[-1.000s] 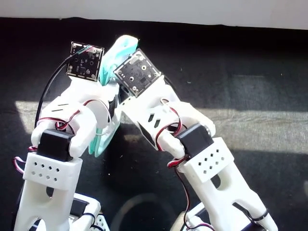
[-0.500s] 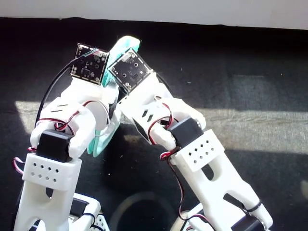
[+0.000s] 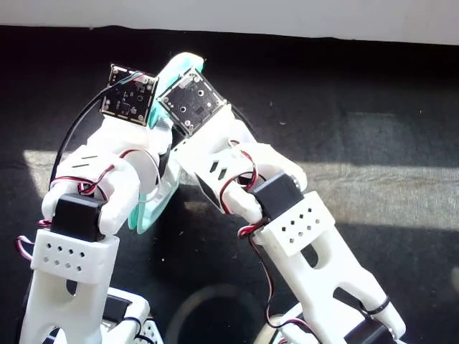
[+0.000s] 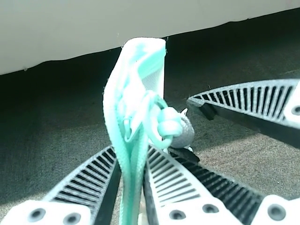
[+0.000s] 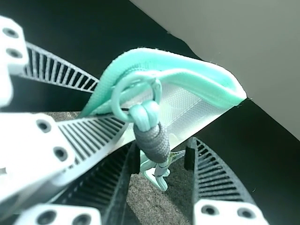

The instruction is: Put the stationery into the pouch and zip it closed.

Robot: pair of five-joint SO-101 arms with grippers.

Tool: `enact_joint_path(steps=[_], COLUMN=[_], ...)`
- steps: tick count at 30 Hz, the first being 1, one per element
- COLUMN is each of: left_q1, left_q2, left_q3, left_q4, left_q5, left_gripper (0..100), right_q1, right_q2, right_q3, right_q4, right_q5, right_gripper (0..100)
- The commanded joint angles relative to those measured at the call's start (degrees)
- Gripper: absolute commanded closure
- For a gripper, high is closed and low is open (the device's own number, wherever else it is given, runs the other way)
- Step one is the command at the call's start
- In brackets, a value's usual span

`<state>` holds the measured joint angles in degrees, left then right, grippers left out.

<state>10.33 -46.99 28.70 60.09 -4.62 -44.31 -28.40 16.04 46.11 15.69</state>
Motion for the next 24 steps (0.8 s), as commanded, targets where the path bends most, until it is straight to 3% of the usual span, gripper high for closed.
enact_joint_path(steps=[1,11,24], left_q1=[1.36,1.27,1.10], left_q2=[-0.40,-0.40,-0.04], left_q3=[-0.22,-0.66,-0.66], left_q4=[0.44,5.80,5.63], left_q5=[-2.73,-9.32,-12.13], left_gripper=[99,99,99], right_q1=[-2.86,2.42,-2.51], right_q2=[-0.13,-0.75,-6.64], right_q3=[-4.44,-4.53,-4.09], right_q4=[-1.27,-1.27,-0.92], right_q5=[-0.62,-0.70,-0.44], right_gripper=[82.6,82.6,82.6])
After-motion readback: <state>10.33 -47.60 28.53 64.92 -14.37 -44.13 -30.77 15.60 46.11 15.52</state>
